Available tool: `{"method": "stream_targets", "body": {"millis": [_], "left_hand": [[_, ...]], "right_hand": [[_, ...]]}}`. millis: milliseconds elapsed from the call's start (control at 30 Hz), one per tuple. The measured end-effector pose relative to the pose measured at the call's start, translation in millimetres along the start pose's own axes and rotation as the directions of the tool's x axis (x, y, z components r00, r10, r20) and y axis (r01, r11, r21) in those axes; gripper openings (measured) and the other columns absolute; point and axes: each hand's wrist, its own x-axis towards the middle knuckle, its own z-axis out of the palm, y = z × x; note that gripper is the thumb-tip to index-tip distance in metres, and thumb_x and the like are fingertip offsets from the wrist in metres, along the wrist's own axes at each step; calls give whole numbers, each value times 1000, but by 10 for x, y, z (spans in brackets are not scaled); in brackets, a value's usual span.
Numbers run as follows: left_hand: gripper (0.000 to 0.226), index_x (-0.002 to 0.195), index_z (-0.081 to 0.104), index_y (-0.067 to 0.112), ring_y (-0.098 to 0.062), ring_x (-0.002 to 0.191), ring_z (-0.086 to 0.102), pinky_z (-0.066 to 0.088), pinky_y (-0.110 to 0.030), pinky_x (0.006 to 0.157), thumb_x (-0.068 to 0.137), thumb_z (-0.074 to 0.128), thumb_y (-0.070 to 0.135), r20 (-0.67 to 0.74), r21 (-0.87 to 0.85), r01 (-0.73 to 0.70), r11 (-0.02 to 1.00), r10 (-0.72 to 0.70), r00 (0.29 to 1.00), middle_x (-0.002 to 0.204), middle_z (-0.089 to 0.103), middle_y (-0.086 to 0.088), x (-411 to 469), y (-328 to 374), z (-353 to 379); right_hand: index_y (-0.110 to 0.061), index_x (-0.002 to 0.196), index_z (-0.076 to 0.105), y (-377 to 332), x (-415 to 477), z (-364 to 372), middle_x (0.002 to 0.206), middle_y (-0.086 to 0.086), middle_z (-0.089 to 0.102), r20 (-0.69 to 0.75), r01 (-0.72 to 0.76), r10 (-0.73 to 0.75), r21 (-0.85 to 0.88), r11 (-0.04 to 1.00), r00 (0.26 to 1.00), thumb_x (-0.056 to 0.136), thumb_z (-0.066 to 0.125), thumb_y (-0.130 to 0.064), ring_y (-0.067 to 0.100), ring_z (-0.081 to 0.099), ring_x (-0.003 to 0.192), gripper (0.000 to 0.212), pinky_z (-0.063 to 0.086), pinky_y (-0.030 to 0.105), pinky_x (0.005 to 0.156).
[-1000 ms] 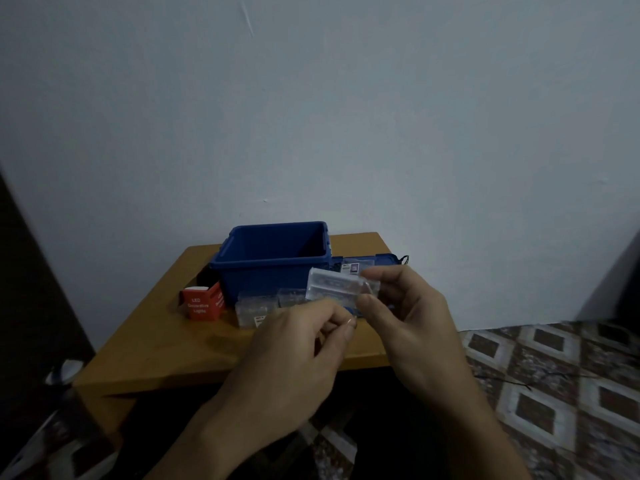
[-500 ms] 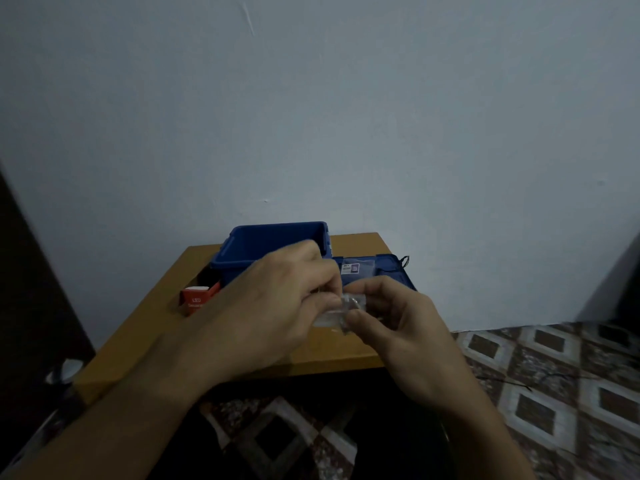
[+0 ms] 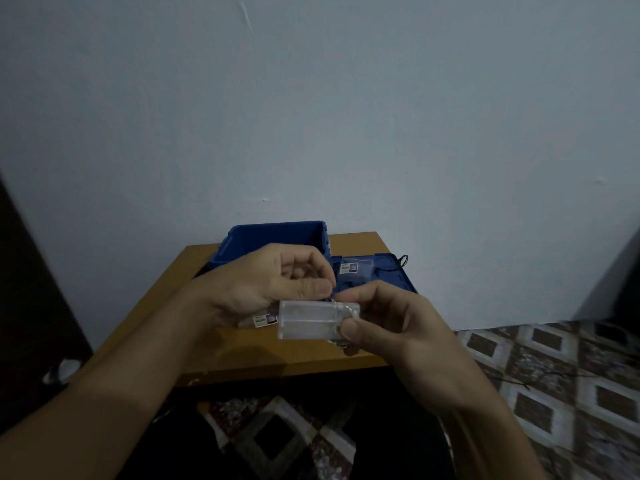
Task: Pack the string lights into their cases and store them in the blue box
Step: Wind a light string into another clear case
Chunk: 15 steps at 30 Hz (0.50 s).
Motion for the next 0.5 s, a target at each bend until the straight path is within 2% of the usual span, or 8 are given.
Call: {"method": "stream_targets", "body": {"millis": [67,100,200,300,367,500], "left_hand": [[15,81,69,19,-27,75,50,36,-33,63,84,79,31,19,-205,52,977,-50,999,79,63,-2,-5,-155,61],[14,78,69,21,-28,74,47,32,-34,61,83,77,31,38,-293,77,953,-69,997,81,61,-4,-12,-217,96],[10,74,64,21,-19,62,40,22,-27,48,83,63,17,89,-504,115,856,-81,993,78,56,-4,-50,-358,222],[4,85,64,17,-13,51,30,13,-26,45,83,62,16,44,-675,60,735,-41,998,75,51,-6,-94,-414,359],[10,93,62,15,-5,42,32,15,-22,43,84,59,14,-16,-745,10,667,-33,999,67,50,-2,-133,-413,458],[19,100,63,4,-4,42,35,23,-18,42,82,62,10,-182,-752,-131,646,-12,983,65,53,-3,-199,-427,633]], "right_hand": [[-13,105,71,8,-1,-4,99,11,73,7,15,-15,30,999,1000,87,72,-13,29,69,86,18,57,32,76],[-13,105,71,7,-2,-5,98,11,73,10,19,-19,49,999,1000,86,73,-14,28,68,86,18,57,32,75],[-10,105,70,8,0,1,97,9,73,12,24,-25,91,996,1000,85,75,-16,23,67,83,22,56,30,73],[-9,104,71,37,22,12,97,10,72,-18,34,-32,136,990,999,83,75,-15,22,66,82,22,55,30,72],[-8,104,71,59,39,19,98,12,71,-49,42,-34,172,984,998,81,75,-15,25,66,81,24,54,33,73],[-4,107,70,76,54,25,98,14,70,-114,77,-52,230,970,992,79,76,-14,25,66,80,30,54,31,73]]}}
